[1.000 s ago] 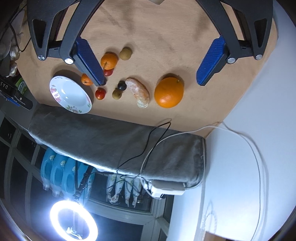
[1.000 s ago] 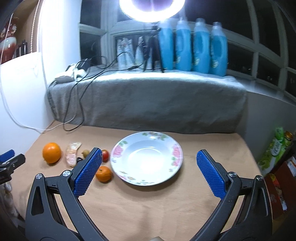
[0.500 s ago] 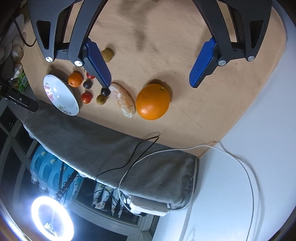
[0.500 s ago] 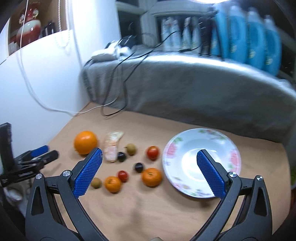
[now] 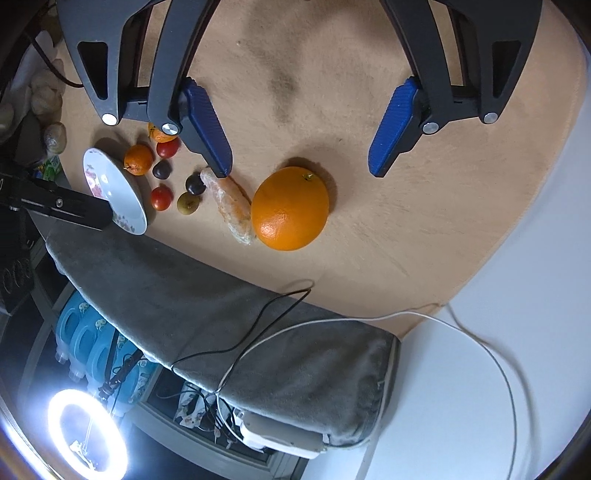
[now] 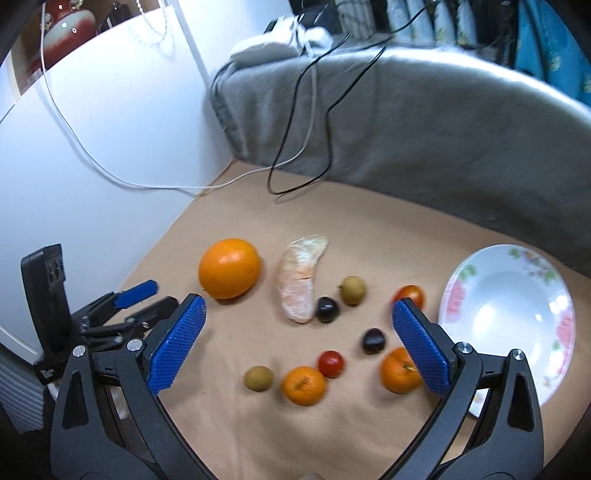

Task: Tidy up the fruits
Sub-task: 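Move the left tool to the large orange and close its fingers on it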

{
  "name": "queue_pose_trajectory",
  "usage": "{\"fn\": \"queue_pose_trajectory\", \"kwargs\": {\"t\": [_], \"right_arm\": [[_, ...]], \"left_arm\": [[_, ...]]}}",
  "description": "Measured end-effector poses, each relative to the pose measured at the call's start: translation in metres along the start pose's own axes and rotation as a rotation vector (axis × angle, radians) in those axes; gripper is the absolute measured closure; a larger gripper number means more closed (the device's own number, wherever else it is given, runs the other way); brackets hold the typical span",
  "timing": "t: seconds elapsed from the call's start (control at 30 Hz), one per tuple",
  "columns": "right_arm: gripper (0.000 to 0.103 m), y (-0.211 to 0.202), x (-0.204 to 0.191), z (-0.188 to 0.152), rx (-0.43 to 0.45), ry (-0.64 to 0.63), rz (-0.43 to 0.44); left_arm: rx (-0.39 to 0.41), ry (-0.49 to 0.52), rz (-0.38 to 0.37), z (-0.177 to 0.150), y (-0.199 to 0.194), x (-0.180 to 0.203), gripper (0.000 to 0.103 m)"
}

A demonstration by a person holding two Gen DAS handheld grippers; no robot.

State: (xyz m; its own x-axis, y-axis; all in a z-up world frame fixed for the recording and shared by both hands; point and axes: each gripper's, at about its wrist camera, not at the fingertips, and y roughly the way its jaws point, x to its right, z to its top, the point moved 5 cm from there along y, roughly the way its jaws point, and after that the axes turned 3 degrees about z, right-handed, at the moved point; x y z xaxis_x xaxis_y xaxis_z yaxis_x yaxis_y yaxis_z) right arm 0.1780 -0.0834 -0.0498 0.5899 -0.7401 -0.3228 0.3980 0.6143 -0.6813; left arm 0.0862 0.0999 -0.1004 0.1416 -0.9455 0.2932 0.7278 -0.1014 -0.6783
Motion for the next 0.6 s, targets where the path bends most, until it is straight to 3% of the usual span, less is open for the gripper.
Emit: {"fn": "queue_pose_trajectory", "kwargs": {"t": [0.23,0.6], "right_arm": [[0.005,0.038,-0.012,0.012,-0.081,0.056,0.093],[0.012,0.087,-0.022,0.026,-0.170,0.123,0.164]], "left_arm": [[-0.041,-0.004,-0.034,0.001,0.016,-0.002,0.032],[-0.075,-0.015,-0.071,0.004,0.033,-0.005,0.033]]}}
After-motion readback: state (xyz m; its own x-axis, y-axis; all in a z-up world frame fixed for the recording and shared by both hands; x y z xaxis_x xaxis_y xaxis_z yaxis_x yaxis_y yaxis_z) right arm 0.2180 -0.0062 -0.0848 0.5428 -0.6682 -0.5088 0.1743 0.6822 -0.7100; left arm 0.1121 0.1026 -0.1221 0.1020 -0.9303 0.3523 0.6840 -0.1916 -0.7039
